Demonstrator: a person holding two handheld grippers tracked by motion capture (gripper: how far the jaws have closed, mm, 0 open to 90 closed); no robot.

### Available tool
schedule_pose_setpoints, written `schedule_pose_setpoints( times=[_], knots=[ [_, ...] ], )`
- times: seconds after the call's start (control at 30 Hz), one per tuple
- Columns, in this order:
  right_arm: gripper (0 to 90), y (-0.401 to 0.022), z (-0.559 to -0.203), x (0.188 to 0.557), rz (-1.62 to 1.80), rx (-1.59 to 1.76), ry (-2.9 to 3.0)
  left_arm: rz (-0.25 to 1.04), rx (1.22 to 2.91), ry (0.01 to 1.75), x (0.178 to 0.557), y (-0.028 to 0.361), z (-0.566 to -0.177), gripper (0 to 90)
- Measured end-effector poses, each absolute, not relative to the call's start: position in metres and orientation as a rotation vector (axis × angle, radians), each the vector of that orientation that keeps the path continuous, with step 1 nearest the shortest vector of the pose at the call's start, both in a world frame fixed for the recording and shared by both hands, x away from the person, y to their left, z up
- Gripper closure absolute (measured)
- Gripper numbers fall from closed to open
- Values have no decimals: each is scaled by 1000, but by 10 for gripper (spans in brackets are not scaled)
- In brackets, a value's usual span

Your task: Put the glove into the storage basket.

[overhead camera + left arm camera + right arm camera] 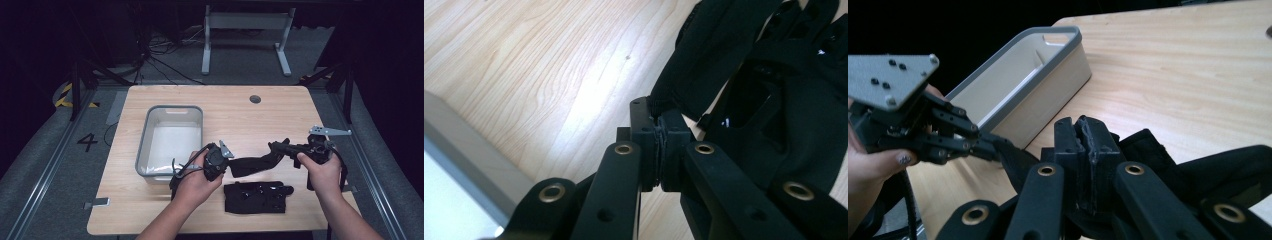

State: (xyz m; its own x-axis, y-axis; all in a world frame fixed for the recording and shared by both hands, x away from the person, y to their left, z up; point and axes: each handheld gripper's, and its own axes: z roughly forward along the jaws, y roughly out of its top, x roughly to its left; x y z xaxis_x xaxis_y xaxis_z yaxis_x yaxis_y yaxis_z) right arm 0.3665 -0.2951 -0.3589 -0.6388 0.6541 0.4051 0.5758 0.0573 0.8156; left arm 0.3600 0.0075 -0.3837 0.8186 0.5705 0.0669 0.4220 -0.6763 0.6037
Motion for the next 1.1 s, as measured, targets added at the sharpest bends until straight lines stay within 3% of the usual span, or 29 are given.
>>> schedule_pose_setpoints(
  times=[0.87,1.1],
  knots=[
    [856,-291,-393,345,1685,1305,2291,374,2564,652,341,11,-382,886],
    [845,-296,-398,334,1686,1314,2301,316,2614,612,337,8,-384,862]
  ],
)
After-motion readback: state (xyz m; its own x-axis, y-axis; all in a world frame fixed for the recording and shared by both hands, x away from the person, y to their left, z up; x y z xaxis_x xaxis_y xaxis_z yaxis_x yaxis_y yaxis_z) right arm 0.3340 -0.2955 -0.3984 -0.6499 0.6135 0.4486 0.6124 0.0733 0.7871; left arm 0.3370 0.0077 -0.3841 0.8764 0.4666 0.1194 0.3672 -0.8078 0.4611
